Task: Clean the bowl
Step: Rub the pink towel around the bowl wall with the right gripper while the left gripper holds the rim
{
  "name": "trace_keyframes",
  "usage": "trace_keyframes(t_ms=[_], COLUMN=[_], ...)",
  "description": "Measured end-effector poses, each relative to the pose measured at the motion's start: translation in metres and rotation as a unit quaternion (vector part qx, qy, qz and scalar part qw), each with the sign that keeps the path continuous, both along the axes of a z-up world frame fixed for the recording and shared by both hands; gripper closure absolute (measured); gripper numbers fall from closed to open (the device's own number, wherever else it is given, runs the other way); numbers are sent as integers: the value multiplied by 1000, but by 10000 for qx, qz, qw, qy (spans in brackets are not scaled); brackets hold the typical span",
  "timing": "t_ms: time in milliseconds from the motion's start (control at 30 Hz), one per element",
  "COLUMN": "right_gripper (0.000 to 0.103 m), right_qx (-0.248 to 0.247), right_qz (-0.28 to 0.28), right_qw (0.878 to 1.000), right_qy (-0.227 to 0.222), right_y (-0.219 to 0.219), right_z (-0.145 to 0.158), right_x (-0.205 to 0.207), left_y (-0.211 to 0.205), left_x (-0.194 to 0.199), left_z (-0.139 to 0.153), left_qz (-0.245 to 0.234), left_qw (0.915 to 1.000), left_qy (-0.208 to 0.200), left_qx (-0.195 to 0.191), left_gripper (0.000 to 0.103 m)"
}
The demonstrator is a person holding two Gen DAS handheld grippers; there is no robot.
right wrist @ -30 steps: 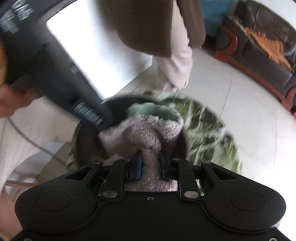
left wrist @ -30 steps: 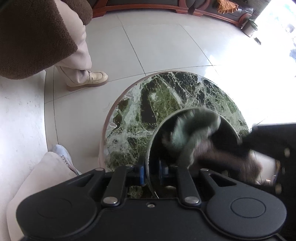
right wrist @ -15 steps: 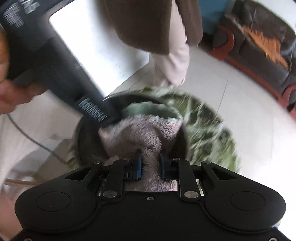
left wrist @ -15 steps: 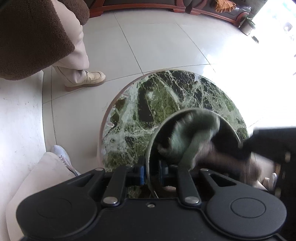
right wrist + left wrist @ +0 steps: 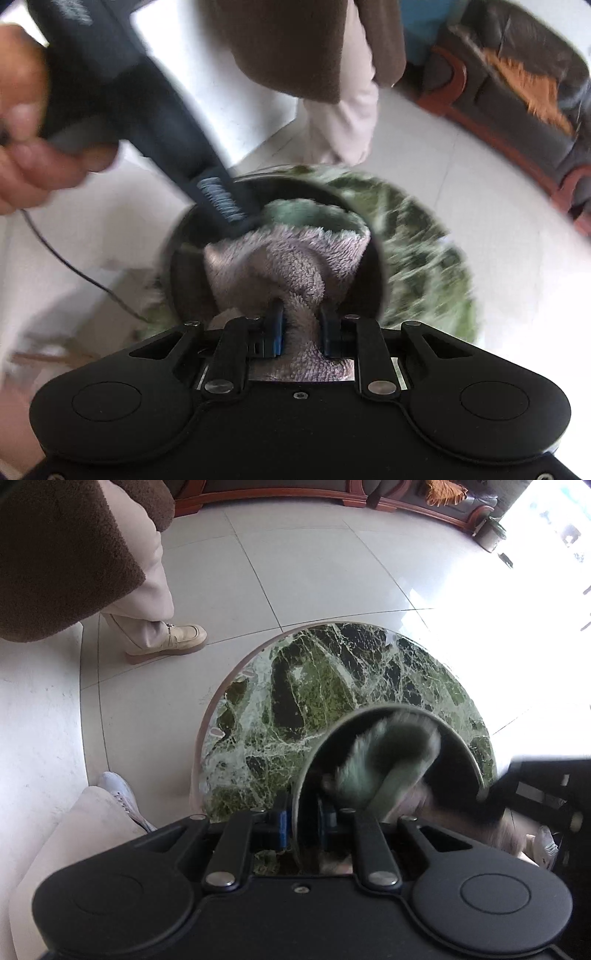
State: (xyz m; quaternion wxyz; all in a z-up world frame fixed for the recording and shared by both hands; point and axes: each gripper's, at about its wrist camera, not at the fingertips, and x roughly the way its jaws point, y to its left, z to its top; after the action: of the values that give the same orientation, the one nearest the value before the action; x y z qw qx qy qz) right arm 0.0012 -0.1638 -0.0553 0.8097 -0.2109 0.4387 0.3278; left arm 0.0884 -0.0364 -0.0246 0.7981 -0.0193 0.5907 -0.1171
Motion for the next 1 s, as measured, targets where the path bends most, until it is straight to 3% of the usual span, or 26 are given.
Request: trace_keyframes(t_ms=[200, 333, 467, 667, 833, 933, 1000], right_gripper=[85, 85, 85, 85, 85, 84, 84], right_qx=[-314, -161, -178, -353, -426, -489, -478], right_qz=[-151, -301, -426, -153, 565, 705, 721], right_qw=[9983, 9993, 9987, 9980, 9957, 9942, 9940], right_qy=[-473, -168, -237, -506, -600, -654, -677], right_y=[1, -6, -6, -3, 2, 1, 0], right_z=[6, 4, 4, 4, 3, 1, 1], right_x=[13, 6, -1, 21, 31, 28, 25], left_y=[0, 4, 2, -4, 1, 4, 3], left_x=[-2, -2, -5, -22, -24, -15, -7], left_z=[0, -1, -1, 1, 4, 16, 14], left_qz=[-4, 67, -17, -187, -254, -397, -494], left_qw=[10000, 9999, 10000, 9998, 9997, 9983, 9978], left_qy=[-1, -31, -82, -37, -29, -354, -351], left_qx=[25, -79, -28, 32, 67, 229, 261], left_gripper=[88, 88, 89, 89, 87, 88, 88])
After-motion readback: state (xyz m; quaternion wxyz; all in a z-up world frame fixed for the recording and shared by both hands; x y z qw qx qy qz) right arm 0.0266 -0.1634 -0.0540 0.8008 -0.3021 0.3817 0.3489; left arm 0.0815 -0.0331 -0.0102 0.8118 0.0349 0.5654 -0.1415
